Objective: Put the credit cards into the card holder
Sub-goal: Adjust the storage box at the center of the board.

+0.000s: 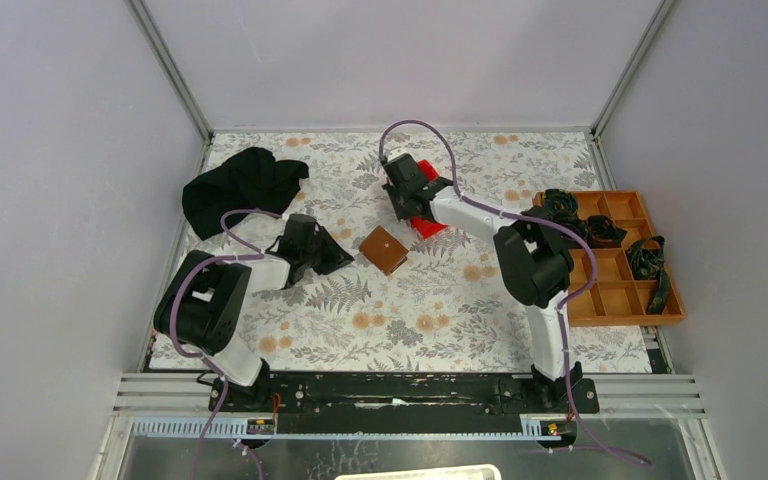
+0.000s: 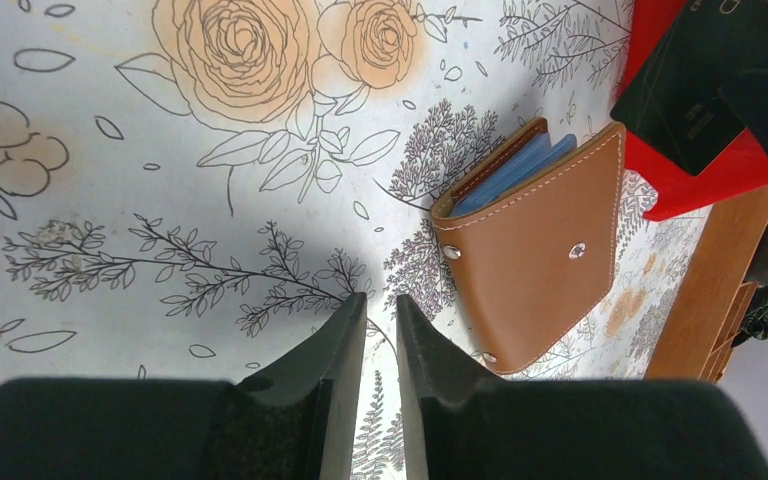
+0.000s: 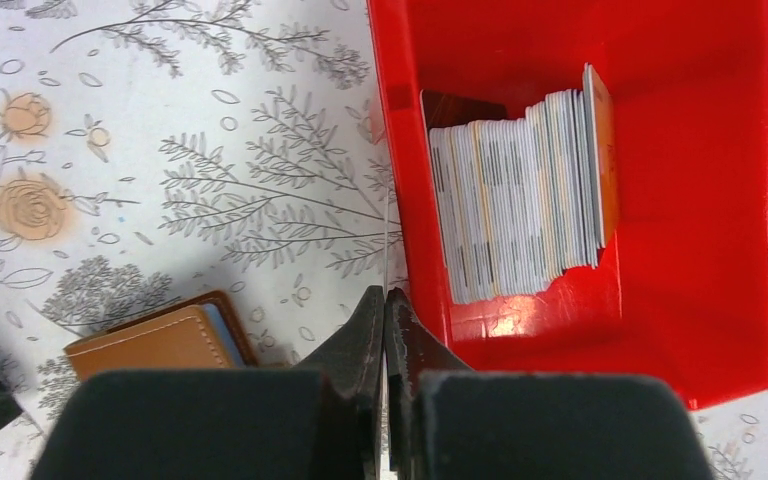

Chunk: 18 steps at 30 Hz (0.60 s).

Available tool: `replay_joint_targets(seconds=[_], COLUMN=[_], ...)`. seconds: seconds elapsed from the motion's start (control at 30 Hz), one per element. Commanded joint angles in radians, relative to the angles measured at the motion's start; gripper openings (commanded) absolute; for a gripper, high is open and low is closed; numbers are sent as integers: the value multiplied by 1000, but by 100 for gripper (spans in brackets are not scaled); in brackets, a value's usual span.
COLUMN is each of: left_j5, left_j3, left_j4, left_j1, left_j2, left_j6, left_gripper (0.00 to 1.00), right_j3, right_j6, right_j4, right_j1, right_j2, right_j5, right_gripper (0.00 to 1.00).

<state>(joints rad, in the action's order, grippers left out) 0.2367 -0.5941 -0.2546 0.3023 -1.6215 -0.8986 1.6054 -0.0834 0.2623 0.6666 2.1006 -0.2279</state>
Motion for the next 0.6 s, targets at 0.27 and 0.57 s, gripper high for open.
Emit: replay_joint_targets(seconds=[0.27,0.57], left_j5=[-17,-9], left_j3=[43,24], left_j4=[192,159], left_j1=[79,112], left_j2=[-35,-77], left_j6=[-19,-46], left_gripper=[26,26], right_j3=[-50,-88], right_j6=[-20,-32], right_j4=[33,73], right_j1=[-19,-18], right_j2=[-151,-166], right_j5=[149,229], right_gripper=[0,0])
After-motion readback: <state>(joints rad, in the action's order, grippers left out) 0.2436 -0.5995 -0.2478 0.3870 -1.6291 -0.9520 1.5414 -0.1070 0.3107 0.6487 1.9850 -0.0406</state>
